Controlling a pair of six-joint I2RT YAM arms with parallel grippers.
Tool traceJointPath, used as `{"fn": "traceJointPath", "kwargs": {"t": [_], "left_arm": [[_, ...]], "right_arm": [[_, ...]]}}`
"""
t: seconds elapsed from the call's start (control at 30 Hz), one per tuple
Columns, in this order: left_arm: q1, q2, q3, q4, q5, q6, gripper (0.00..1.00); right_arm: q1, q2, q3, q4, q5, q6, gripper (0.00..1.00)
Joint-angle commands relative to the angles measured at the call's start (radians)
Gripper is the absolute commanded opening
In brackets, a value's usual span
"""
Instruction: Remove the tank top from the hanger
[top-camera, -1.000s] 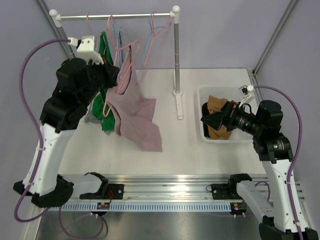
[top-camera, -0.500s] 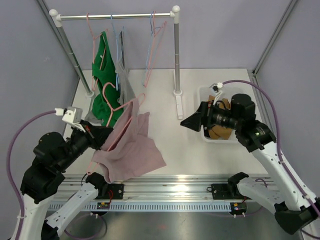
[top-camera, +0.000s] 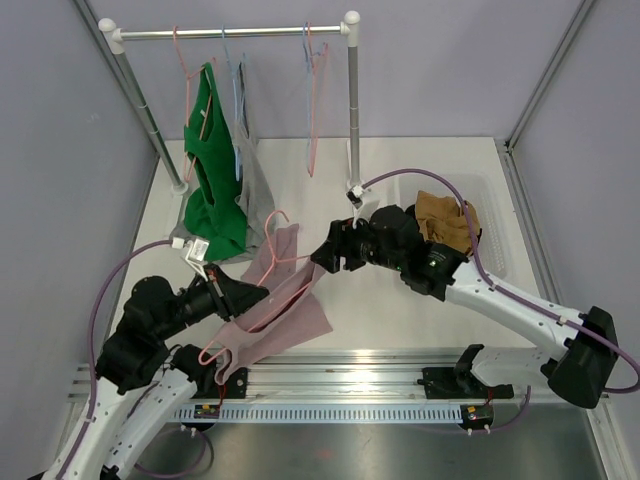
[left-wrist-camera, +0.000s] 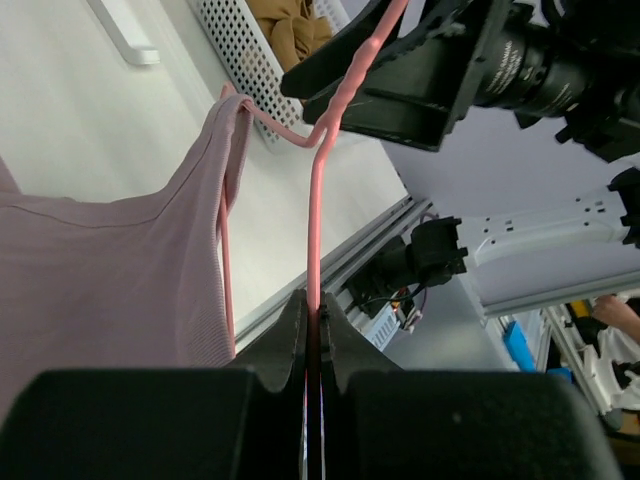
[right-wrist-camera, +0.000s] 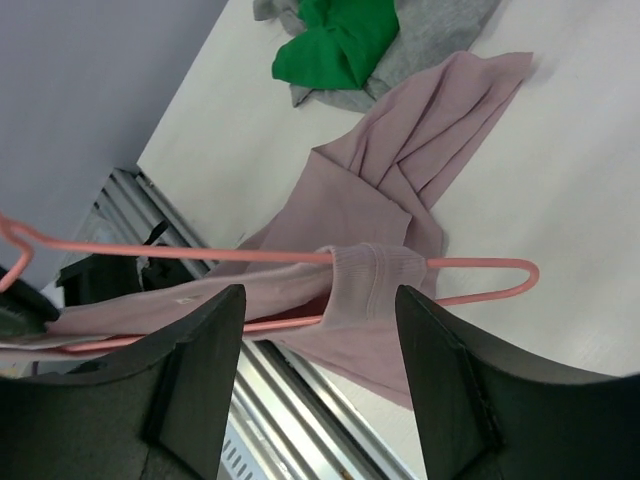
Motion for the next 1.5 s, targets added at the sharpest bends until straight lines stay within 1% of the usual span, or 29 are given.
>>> {"fn": "traceJointPath", "kwargs": {"t": [0.0,0.03,0.17,0.33,0.37,0.43,0.47,0.5,0.53,0.57,0.6,0.63,0.7,0.8,0.83,0.87,0.93,1.0,1.03,1.1,1.13,1.2,1.23,1.3,1.33,1.4,1.43,1.47], "left_arm": [[-0.005,-0.034,-0.009,0.182,0.036,-0.099,0.00],[-0.005,-0.036,-0.009,0.184,0.023,-0.105,0.00],[-0.005,-0.045,-0.023,0.213,0.002,-0.139,0.00],[-0.005,-0.040,-0.029,0.242,0.017,-0.162,0.00],[-0.005,-0.040,-0.029,0.245,0.019,-0.163,0.00],[-0.005,-0.039,-0.028,0.251,0.023,-0.166,0.00],[-0.005,-0.040,-0.028,0.253,0.025,-0.168,0.00],[-0.005,-0.039,-0.026,0.253,0.026,-0.169,0.00],[-0.005,-0.040,-0.028,0.251,0.026,-0.168,0.00],[-0.005,-0.042,-0.025,0.245,0.025,-0.165,0.00],[-0.005,-0.042,-0.025,0.245,0.025,-0.163,0.00],[-0.005,-0.042,-0.025,0.242,0.025,-0.162,0.00],[-0.005,-0.045,-0.017,0.225,0.017,-0.148,0.00],[-0.005,-0.031,0.029,0.134,-0.023,-0.073,0.00],[-0.005,-0.027,0.041,0.077,-0.026,-0.048,0.00],[-0.005,-0.020,0.053,0.058,-0.011,-0.027,0.00],[-0.005,-0.013,0.069,0.037,0.017,0.013,0.00],[-0.005,-0.016,0.075,0.034,0.060,0.030,0.00],[-0.005,-0.022,0.081,0.038,0.068,0.030,0.00],[-0.005,-0.033,0.079,0.059,0.101,0.024,0.00],[-0.005,-0.043,0.075,0.093,0.112,0.016,0.00],[-0.005,-0.048,0.061,0.150,0.160,-0.013,0.00],[-0.005,-0.048,0.046,0.229,0.179,-0.028,0.00],[-0.005,-0.042,0.032,0.326,0.223,-0.077,0.00],[-0.005,-0.042,0.023,0.436,0.227,-0.091,0.00],[-0.005,-0.030,0.014,0.541,0.209,-0.120,0.00],[-0.005,-0.021,0.014,0.641,0.195,-0.122,0.00],[-0.005,-0.011,0.015,0.696,0.169,-0.123,0.00]], "right_arm": [[0.022,0.038,0.020,0.086,0.111,-0.044,0.68],[0.025,0.052,0.021,0.081,0.164,-0.047,0.66],[0.040,0.084,0.018,0.074,0.217,-0.060,0.61],[0.043,0.127,-0.003,0.119,0.184,-0.057,0.55],[0.043,0.132,-0.006,0.124,0.184,-0.055,0.52],[0.045,0.141,-0.003,0.144,0.175,-0.058,0.51],[0.045,0.144,0.000,0.146,0.175,-0.058,0.48],[0.043,0.146,0.003,0.149,0.174,-0.061,0.38],[0.045,0.150,0.009,0.149,0.177,-0.067,0.33],[0.043,0.150,0.009,0.155,0.184,-0.075,0.23],[0.043,0.150,0.009,0.155,0.184,-0.081,0.06],[0.045,0.147,0.009,0.155,0.209,-0.081,0.00],[0.045,0.143,0.009,0.146,0.236,-0.086,0.00],[0.043,0.129,0.018,0.074,0.380,-0.090,0.00],[0.037,0.127,0.033,0.011,0.496,-0.080,0.00],[0.028,0.130,0.046,-0.026,0.538,-0.067,0.00],[-0.033,0.146,0.070,-0.105,0.598,-0.061,0.00],[-0.085,0.146,0.069,-0.123,0.603,-0.061,0.00],[-0.133,0.141,0.064,-0.136,0.600,-0.061,0.00],[-0.173,0.134,0.061,-0.146,0.593,-0.069,0.00],[-0.193,0.121,0.060,-0.149,0.573,-0.076,0.00],[-0.195,0.101,0.067,-0.156,0.540,-0.095,0.00],[-0.196,0.074,0.072,-0.166,0.489,-0.100,0.00],[-0.196,-0.001,0.075,-0.176,0.409,-0.112,0.00],[-0.196,-0.033,0.075,-0.180,0.390,-0.110,0.00],[-0.198,-0.131,0.083,-0.192,0.355,-0.110,0.00],[-0.196,-0.161,0.105,-0.221,0.315,-0.113,0.00],[-0.196,-0.190,0.121,-0.236,0.292,-0.121,0.00]]}}
